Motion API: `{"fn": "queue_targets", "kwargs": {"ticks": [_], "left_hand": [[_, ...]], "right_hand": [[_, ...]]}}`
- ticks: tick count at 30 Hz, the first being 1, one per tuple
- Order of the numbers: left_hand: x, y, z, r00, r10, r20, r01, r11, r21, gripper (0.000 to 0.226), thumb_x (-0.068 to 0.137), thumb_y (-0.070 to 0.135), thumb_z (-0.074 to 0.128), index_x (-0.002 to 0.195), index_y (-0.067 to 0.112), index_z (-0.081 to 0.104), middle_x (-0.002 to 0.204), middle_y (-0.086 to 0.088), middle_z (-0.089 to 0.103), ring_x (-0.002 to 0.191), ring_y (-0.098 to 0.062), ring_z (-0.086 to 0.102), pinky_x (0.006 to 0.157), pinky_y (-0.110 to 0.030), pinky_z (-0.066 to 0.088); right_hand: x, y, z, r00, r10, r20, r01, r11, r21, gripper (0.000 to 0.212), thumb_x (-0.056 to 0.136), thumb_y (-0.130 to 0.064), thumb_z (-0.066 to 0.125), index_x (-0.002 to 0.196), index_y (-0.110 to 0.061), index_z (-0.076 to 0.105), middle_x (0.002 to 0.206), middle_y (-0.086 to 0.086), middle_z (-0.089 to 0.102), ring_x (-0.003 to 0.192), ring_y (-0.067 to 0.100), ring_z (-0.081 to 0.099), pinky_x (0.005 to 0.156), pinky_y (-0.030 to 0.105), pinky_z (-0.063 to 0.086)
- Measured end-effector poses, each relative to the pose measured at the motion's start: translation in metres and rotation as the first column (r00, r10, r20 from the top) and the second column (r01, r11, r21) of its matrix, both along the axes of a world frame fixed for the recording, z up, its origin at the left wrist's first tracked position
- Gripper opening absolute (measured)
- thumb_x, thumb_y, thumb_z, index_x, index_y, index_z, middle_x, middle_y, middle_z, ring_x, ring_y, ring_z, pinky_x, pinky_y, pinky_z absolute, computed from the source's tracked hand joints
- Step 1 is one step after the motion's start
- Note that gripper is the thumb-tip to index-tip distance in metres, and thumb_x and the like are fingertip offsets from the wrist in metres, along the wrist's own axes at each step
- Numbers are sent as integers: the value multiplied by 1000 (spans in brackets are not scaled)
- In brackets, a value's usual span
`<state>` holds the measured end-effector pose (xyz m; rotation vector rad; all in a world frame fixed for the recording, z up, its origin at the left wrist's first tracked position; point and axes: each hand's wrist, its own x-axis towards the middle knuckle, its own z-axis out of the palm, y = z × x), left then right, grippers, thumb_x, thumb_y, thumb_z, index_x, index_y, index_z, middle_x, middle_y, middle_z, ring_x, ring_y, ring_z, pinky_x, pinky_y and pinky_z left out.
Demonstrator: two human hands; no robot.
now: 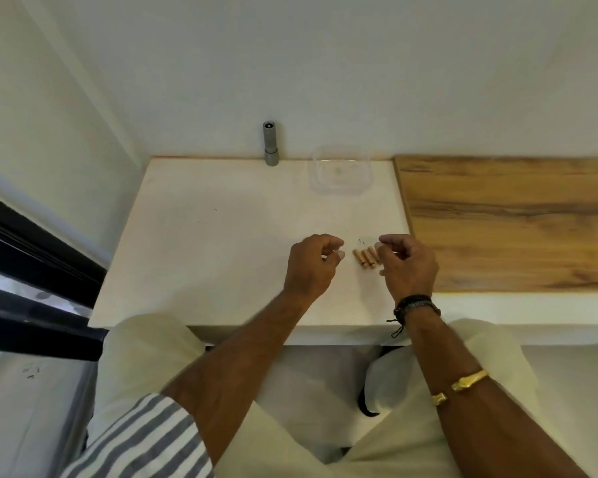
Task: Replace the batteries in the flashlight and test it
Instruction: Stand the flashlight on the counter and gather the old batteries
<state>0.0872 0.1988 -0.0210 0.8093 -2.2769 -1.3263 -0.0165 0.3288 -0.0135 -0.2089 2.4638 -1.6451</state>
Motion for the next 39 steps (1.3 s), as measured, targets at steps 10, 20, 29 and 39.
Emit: {"fn": "queue_targets", "kwargs": {"ticks": [10, 20, 29, 39], "left_hand": [[-30, 8, -15, 949, -200, 242, 264, 927, -266, 30, 95, 18, 63, 125, 13, 67, 128, -5, 66, 118, -22, 58, 104, -34, 44], [-26, -2, -17, 880, -275, 386, 435, 793, -426, 21, 97, 21, 60, 113, 14, 72, 112, -5, 67, 104, -21, 55, 86, -36, 51], [-14, -6, -19, 863, -284, 418, 459, 786, -414, 18, 99, 20, 58, 110, 16, 71, 105, -4, 67, 96, -18, 55, 79, -33, 51], [-25, -36, 3, 954, -179, 239, 276, 835, -477, 12, 94, 21, 65, 100, 13, 72, 93, -3, 65, 86, -17, 53, 72, -38, 52]], "right_hand": [[-10, -1, -30, 988, 127, -89, -80, 910, 406, 36, 86, -35, 78, 117, -18, 73, 110, 5, 69, 95, 22, 66, 77, 33, 53], [-9, -9, -28, 975, 220, -26, -171, 822, 543, 23, 86, -37, 79, 103, -23, 74, 107, 3, 69, 90, 19, 66, 74, 32, 55], [-4, -9, -23, 952, 303, -38, -222, 772, 595, 15, 93, -30, 71, 102, -20, 76, 99, 2, 74, 90, 23, 68, 77, 37, 58], [-25, -36, -1, 938, 334, -95, -256, 850, 459, 11, 92, -30, 71, 98, -22, 76, 98, -2, 71, 86, 17, 62, 71, 32, 48]]}}
